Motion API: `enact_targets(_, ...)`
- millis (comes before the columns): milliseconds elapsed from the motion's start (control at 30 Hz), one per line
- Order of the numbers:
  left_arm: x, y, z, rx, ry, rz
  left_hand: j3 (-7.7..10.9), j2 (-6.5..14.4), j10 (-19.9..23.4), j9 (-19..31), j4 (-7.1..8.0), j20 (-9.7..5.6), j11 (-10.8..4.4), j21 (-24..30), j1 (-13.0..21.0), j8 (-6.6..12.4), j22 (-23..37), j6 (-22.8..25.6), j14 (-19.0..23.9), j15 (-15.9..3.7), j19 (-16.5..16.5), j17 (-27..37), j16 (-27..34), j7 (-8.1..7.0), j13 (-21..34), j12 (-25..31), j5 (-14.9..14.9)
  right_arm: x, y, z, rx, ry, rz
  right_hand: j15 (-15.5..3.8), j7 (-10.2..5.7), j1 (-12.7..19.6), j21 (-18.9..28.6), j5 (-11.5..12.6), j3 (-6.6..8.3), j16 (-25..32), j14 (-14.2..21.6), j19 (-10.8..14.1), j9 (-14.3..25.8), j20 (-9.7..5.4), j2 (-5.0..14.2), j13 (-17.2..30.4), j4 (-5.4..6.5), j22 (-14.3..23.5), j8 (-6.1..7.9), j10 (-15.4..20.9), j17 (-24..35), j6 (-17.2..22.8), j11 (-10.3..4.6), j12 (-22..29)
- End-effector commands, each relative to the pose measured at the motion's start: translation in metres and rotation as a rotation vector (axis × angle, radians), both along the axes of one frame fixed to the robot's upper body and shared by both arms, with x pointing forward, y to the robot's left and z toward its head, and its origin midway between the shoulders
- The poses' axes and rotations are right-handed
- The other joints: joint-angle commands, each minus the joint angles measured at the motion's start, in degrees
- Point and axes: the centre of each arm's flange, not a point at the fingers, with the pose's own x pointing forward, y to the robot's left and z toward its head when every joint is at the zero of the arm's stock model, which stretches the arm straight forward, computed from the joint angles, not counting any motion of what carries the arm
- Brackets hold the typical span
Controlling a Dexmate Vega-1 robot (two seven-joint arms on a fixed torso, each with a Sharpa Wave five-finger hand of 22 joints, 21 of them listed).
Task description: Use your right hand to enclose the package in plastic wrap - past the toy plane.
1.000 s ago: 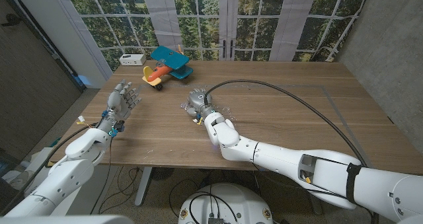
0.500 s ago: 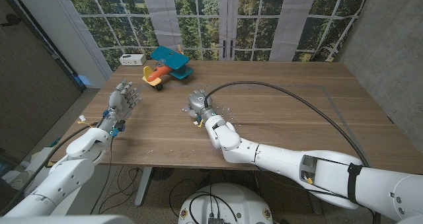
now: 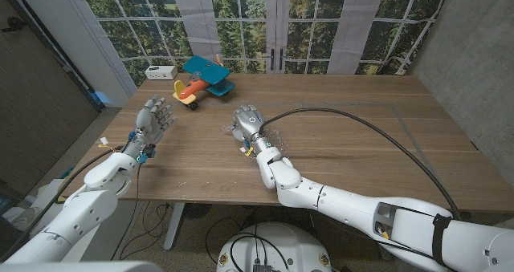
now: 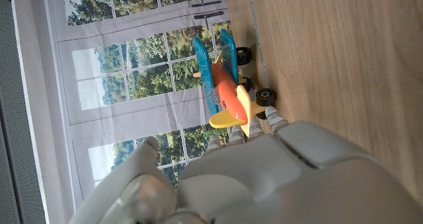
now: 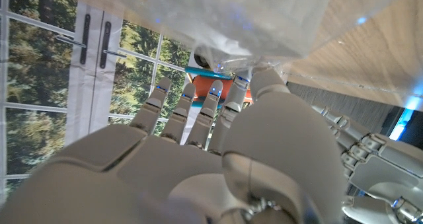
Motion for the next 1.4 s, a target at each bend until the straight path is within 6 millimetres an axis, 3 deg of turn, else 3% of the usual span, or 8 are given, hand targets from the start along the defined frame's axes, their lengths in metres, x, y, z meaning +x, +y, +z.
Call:
enact_targets(33, 0.010, -0.010, 0.006, 0.021, -0.002, -0.031, 0.10, 0.3, -2.1, 0.1, -0.27, 0.02, -0.14, 0.1, 0.4, 0.26, 0.3, -4.7, 0.1, 0.28, 0.0, 0.2, 0.2, -0.28, 0.1, 0.0, 0.0, -0.018, -0.027, -0.005, 0.140, -0.067, 0.006, -6.52, 0.80, -0.2, -0.1, -0.2, 0.41, 0.5, 0.9, 0.5, 1.1, 0.03, 0.68, 0.2, 0.16, 0.0, 0.77, 0.8, 0.1, 0.8, -0.02, 0.2)
enact_targets(267, 0.016, -0.017, 0.012, 0.035, -0.009, -0.050, 0.12, 0.3, -2.1, 0.1, -0.29, 0.03, -0.16, 0.1, 0.5, 0.28, 0.3, -4.7, 0.1, 0.25, 0.1, 0.2, 0.2, -0.25, 0.1, 0.0, 0.0, -0.027, -0.039, -0.007, 0.193, -0.096, -0.010, -6.54, 1.13, -0.1, -0.2, -0.5, 0.80, 0.6, 1.8, 0.5, 1.5, 0.15, 0.76, 0.2, 0.06, -0.1, 1.31, 1.2, 0.1, 1.0, 0.13, 0.2)
enact_targets(700, 0.024, -0.026, 0.020, 0.052, -0.011, -0.070, 0.15, 0.3, -2.1, 0.1, -0.34, 0.05, -0.15, 0.1, 0.5, 0.27, 0.3, -4.6, 0.2, 0.23, 0.2, 0.2, 0.2, -0.27, 0.1, 0.0, 0.0, -0.037, -0.060, -0.016, 0.278, -0.124, -0.032, -6.75, 2.55, -1.3, -0.4, -1.6, 1.44, 1.1, 4.3, 0.5, 2.8, 0.47, 0.91, 0.3, 0.53, 0.0, 3.75, 3.6, 0.4, 2.8, 0.95, 0.5)
enact_targets(1167, 0.029, -0.029, 0.024, 0.065, -0.011, -0.085, 0.19, 0.3, -2.1, 0.1, -0.40, 0.06, -0.11, 0.1, 0.6, 0.26, 0.3, -4.6, 0.2, 0.25, 0.2, 0.2, 0.2, -0.24, 0.1, 0.0, 0.0, -0.041, -0.069, -0.037, 0.210, -0.068, -0.041, -7.18, 2.46, -2.6, -0.4, -2.0, 1.71, 1.2, 5.9, 0.8, 2.8, 0.46, 0.24, 0.3, 0.73, 0.0, 4.41, 5.7, 0.6, 2.7, 0.71, 0.8)
enact_targets(1267, 0.029, -0.028, 0.024, 0.063, -0.014, -0.083, 0.20, 0.4, -2.1, 0.1, -0.41, 0.06, -0.17, 0.1, 0.6, 0.26, 0.3, -4.6, 0.3, 0.25, 0.2, 0.1, 0.1, -0.24, 0.1, 0.0, 0.0, -0.041, -0.069, -0.036, 0.207, -0.060, -0.049, -7.21, 1.81, -3.5, -0.5, -2.1, 1.89, 1.0, 5.9, 0.8, 2.2, 0.55, 0.22, 0.3, 1.07, 0.0, 3.52, 5.6, 0.6, 0.6, 0.57, 0.5)
enact_targets(1367, 0.028, -0.027, 0.022, 0.061, -0.015, -0.081, 0.21, 0.4, -2.1, 0.1, -0.42, 0.06, -0.15, 0.1, 0.6, 0.25, 0.3, -4.6, 0.3, 0.23, 0.2, 0.1, 0.1, -0.21, 0.1, 0.0, 0.0, -0.040, -0.069, -0.033, 0.202, -0.038, -0.056, -6.63, 0.19, -5.2, -0.8, -2.2, 1.83, 0.2, 5.1, 0.5, 1.3, 0.92, -0.65, 0.4, 1.35, 0.0, 1.81, 3.8, 0.7, -3.6, 0.56, -0.8)
enact_targets(1400, 0.027, -0.026, 0.022, 0.057, -0.014, -0.079, 0.21, 0.4, -2.1, 0.1, -0.43, 0.06, -0.15, 0.1, 0.6, 0.26, 0.3, -4.6, 0.3, 0.24, 0.2, 0.1, 0.1, -0.23, 0.1, 0.0, 0.0, -0.040, -0.068, -0.032, 0.201, -0.026, -0.067, -6.10, -0.24, -7.4, -0.9, -2.2, 0.92, -0.1, 4.5, 0.2, 0.7, 1.14, -1.95, 0.6, 1.97, 0.0, 0.73, 2.1, 0.9, -6.1, 1.09, -1.7)
